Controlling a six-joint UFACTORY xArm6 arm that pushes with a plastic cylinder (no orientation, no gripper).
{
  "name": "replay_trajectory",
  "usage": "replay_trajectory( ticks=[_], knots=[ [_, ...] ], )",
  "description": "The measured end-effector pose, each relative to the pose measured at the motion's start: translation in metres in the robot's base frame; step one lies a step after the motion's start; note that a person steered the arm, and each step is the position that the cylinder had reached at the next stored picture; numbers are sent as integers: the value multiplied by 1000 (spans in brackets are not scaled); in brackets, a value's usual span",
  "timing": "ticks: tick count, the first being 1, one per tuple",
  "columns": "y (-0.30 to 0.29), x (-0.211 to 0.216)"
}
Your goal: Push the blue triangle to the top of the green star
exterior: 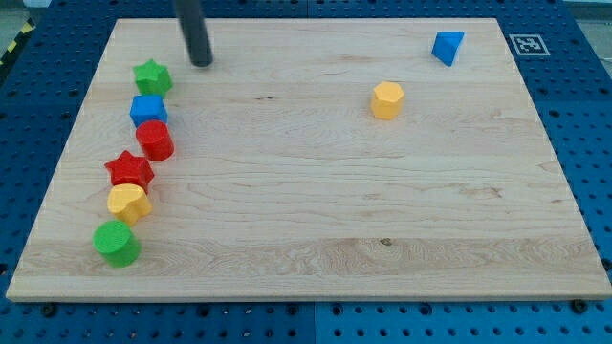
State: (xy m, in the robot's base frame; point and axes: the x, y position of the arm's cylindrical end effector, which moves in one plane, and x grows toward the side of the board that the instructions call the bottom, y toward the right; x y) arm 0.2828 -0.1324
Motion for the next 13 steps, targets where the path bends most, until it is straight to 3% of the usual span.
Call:
replay_trajectory(
  ticks=[3,5,7,8,9,11,13],
  knots=[
    [147,3],
    [248,51],
    [303,67],
    [352,60],
    [387,28],
    [380,-3],
    [317,-16]
  ],
)
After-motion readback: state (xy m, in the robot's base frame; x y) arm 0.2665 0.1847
